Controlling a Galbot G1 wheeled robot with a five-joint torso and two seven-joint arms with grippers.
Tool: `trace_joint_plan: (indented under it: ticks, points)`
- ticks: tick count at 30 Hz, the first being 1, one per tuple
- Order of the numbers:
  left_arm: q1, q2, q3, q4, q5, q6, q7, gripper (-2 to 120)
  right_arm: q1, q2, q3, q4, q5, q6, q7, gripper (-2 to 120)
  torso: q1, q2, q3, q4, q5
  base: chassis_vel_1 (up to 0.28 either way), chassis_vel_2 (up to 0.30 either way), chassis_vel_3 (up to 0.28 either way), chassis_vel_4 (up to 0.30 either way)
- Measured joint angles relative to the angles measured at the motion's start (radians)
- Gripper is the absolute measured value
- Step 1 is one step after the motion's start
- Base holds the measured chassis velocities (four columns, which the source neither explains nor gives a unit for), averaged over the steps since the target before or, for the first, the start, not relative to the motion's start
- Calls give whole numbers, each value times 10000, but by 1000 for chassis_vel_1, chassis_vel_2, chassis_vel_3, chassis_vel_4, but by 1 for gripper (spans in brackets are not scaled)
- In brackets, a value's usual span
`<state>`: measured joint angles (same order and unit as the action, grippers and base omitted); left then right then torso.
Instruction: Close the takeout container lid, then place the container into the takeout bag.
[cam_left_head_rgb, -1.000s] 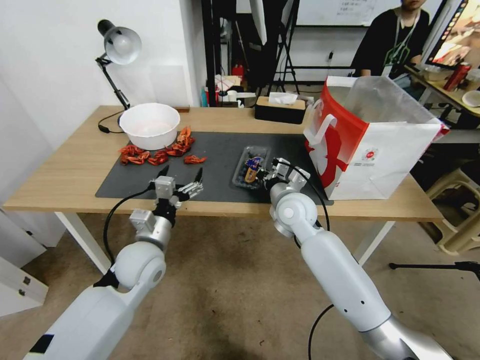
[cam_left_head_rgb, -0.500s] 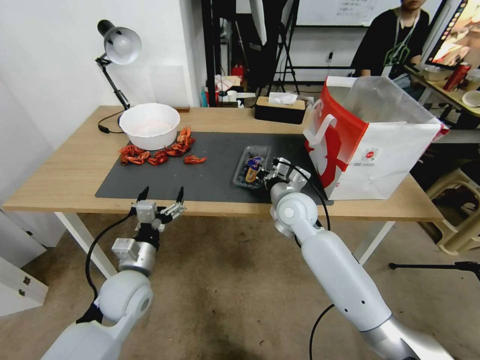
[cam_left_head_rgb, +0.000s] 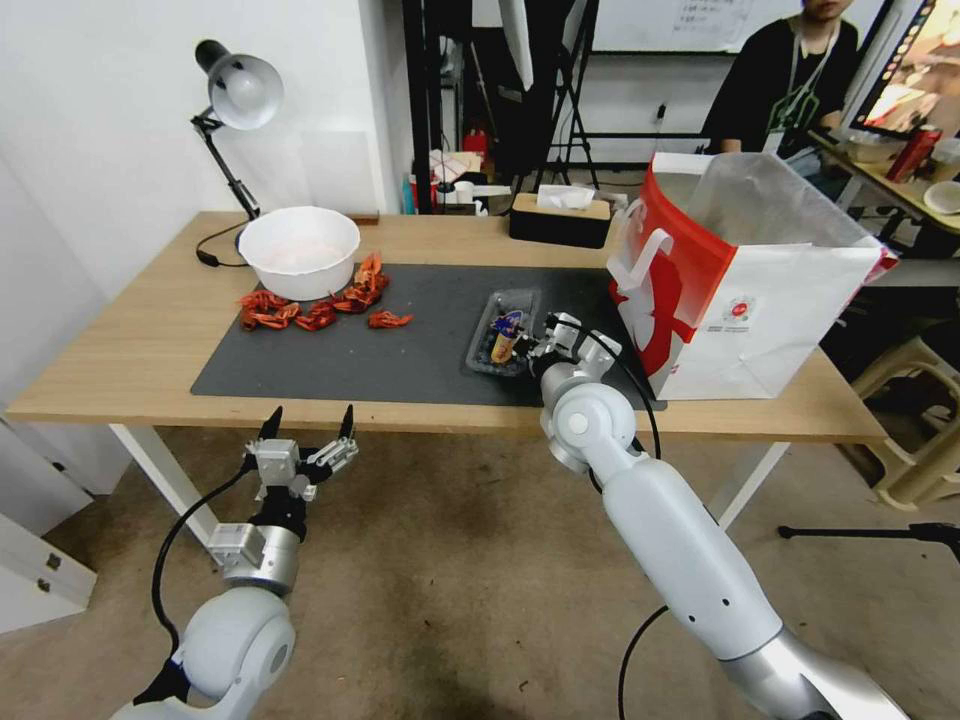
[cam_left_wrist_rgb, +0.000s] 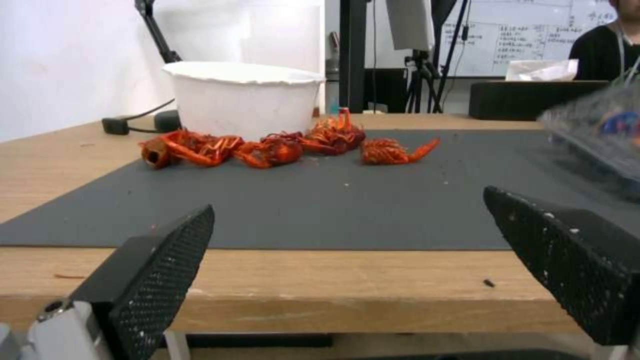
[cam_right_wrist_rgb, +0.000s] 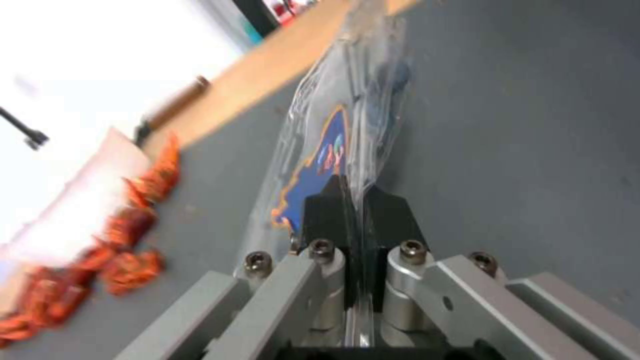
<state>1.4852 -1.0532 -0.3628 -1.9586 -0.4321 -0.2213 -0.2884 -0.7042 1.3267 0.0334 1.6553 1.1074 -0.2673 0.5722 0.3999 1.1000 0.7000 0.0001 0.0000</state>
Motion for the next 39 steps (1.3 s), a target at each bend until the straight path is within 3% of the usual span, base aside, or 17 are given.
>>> trace_joint_plan:
  ticks: [10, 17, 28, 35, 39]
  points:
    - [-58, 68, -91, 6, -2, -7, -30, 100, 787, -573, 887, 1835, 904, -569, 351, 0, 0, 0, 0, 0, 0, 0, 0, 0, 0]
    - [-96, 35, -103, 9, 5, -2, -54, 100, 1818, -1513, 2467, 3133, 1368, -1304, 1056, 0, 1, -1, 0, 1, 1, 0, 0, 0, 0]
    - [-209, -62, -11, 32, 61, 11, -65, 100, 2039, -2797, 4250, 2556, 826, -1604, 1569, 0, 1, -1, 1, -1, 2, 0, 0, 0, 0]
    - [-296, -89, 97, 34, 93, 25, -73, 100, 1276, -2904, 4662, 2391, 632, -1590, 1428, 0, 0, -2, 1, -1, 3, 0, 0, 0, 0]
    - [-310, -84, 133, 34, 99, 42, -80, 100, 1027, -2862, 4753, 2483, 604, -1647, 1365, 10, 0, -1, 0, 0, -2, 0, 0, 0, 0]
